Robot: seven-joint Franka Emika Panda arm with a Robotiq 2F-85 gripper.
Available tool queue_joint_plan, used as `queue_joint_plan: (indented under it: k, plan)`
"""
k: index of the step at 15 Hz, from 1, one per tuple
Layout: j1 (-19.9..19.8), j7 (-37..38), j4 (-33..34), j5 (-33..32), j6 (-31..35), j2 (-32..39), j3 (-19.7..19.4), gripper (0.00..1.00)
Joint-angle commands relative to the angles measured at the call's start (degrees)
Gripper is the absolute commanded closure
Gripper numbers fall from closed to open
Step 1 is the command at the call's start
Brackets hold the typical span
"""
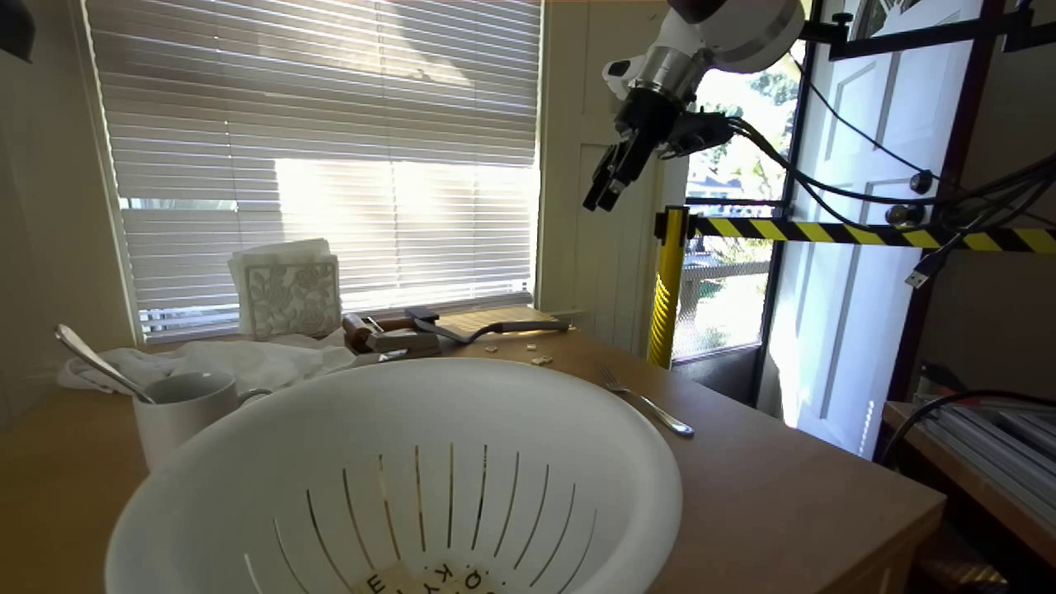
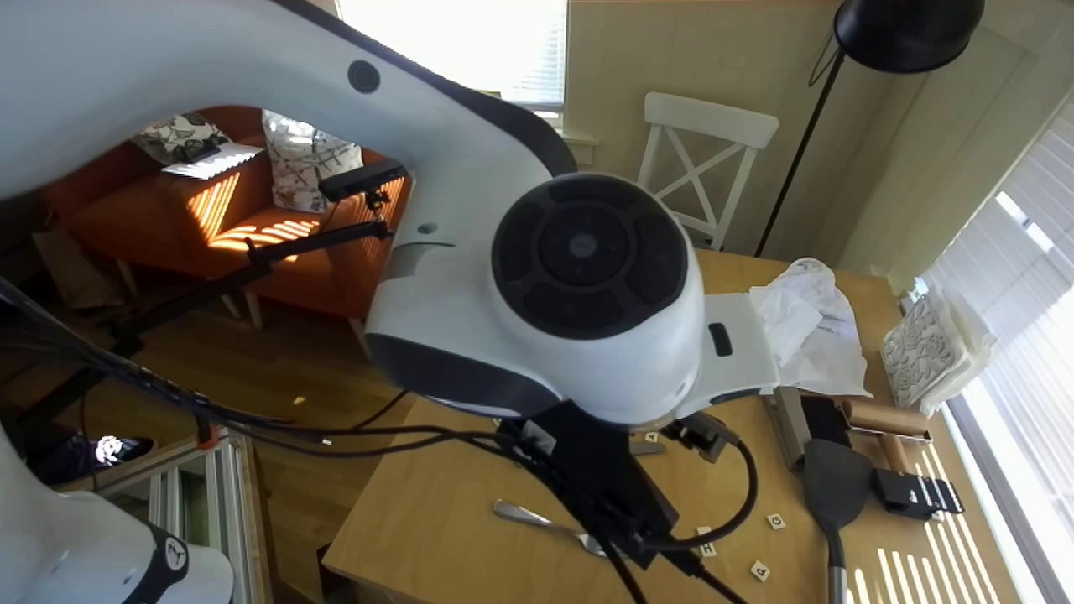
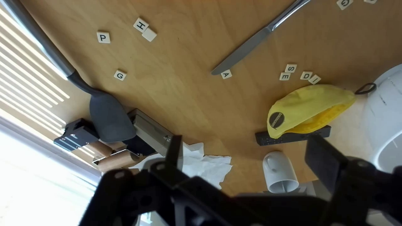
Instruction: Use the spatula to move the contents on the table to the left
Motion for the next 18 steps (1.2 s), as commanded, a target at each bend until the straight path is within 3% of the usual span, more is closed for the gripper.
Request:
queue_joint_plan:
  k: [1, 5, 8, 13, 18]
  plan:
    - [1.1, -9.9, 2.2, 5.8, 3.8, 6.1, -0.7, 0.00]
    - [-1.3, -23.6, 7.9, 16.8, 5.4, 17.9, 1.6, 0.00]
    - [-7.0, -31.0, 16.0, 23.5, 3.6, 27.7, 5.0, 0.00]
    - [-18.3, -35.6, 31.8, 24.1, -0.4, 41.3, 9.8, 0.00]
    - [-28.9, -38.6, 46.3, 23.4, -6.9, 50.3, 13.9, 0.00]
